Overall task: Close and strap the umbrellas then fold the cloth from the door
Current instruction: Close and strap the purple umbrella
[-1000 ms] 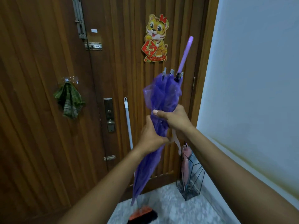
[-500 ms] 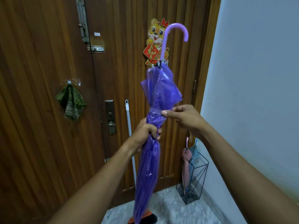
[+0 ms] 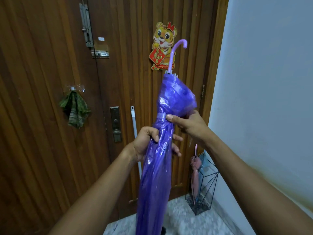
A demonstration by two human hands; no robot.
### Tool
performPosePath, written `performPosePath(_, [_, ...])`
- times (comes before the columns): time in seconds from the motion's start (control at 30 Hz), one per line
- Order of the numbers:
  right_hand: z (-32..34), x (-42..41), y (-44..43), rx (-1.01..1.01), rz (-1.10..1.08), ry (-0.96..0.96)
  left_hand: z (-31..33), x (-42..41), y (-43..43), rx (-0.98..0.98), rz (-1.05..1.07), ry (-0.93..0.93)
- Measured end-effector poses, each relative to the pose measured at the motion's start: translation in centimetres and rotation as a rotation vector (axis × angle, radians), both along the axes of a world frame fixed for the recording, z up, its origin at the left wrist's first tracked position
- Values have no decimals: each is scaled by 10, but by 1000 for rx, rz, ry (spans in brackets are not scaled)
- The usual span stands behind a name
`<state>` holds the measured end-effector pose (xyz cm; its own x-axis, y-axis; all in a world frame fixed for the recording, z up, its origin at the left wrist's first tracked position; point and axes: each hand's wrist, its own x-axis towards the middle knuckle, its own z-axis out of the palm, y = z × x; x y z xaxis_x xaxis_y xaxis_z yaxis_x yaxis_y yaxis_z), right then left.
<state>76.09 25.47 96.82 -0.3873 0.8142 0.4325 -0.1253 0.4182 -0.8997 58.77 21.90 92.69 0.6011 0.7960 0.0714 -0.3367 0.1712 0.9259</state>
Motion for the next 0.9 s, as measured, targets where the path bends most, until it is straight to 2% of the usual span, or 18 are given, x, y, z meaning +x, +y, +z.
performPosePath(0.1, [-7, 1, 11, 15, -224, 3, -1, -2, -1, 144, 503, 307])
performPosePath(0.13, [-10, 0, 14, 9, -300, -34, -4, -1, -1, 216, 610, 367])
performPosePath(0.2, [-17, -8, 16, 0, -403, -126, -10, 8, -3, 345, 678, 482])
performPosePath(0.27, [-20, -20, 12, 9, -402, -181, -23, 20, 0, 455, 788, 619])
performPosePath(0.33, [-19, -29, 7, 41, -347, -245, -32, 25, 5, 529, 981, 618])
performPosePath(0.4, [-12, -27, 5, 77, -233, -291, -32, 21, 5, 542, 1062, 528])
performPosePath(0.5, [-1, -16, 5, 110, -99, -338, -21, 9, 3, 488, 999, 467])
performPosePath(0.6, [4, -9, 4, 134, -83, -290, -8, 3, 2, 350, 887, 373])
performPosePath(0.7, [9, -3, 6, 161, -92, -285, -5, 1, -1, 226, 727, 115])
performPosePath(0.8, [9, 0, 5, 69, -79, -266, -7, 3, -8, 86, 583, -133])
performPosePath(0.9, [2, -1, 3, -74, -102, -237, -6, 4, -10, 74, 529, -138])
